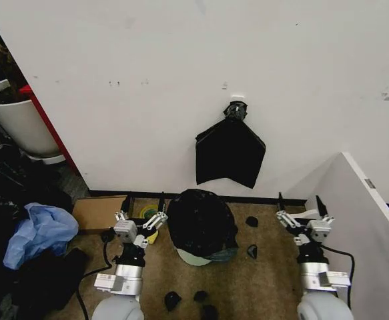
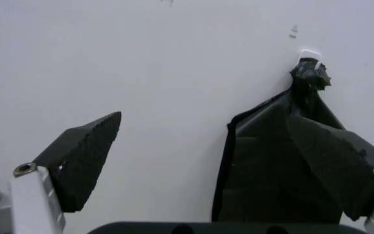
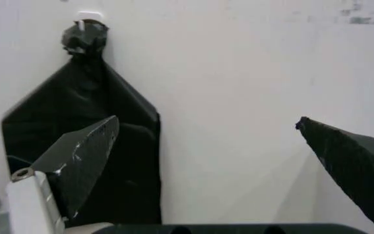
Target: Place the garbage bag over the trash bin.
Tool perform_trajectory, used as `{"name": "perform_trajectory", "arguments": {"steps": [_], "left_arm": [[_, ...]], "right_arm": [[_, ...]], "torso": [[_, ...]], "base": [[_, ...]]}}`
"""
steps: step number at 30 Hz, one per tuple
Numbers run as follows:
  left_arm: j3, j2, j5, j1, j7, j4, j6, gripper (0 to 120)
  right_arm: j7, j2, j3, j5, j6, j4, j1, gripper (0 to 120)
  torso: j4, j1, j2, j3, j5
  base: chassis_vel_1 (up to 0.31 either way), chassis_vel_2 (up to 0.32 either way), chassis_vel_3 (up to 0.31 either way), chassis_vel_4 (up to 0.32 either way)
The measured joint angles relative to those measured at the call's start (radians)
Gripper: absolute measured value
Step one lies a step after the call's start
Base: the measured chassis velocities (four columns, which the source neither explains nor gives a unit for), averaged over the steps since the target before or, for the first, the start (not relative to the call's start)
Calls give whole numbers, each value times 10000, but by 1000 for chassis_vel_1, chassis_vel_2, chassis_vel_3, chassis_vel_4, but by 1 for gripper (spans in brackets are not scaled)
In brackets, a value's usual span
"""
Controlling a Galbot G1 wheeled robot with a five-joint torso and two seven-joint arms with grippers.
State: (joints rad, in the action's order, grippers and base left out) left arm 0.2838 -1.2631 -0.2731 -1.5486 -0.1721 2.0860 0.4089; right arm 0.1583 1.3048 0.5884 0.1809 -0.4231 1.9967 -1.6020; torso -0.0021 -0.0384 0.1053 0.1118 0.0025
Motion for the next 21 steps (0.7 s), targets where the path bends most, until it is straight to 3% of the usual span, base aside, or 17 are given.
{"name": "perform_trajectory", "arguments": {"steps": [21], "left_arm": [[97,-129,-101,-283,81,299,-68,100]], "right_arm": [[-16,152,-205,-318,-165,244,-187,100]], "torso": [[4,0,0,0,1]], "base": [[0,0,0,0]]}}
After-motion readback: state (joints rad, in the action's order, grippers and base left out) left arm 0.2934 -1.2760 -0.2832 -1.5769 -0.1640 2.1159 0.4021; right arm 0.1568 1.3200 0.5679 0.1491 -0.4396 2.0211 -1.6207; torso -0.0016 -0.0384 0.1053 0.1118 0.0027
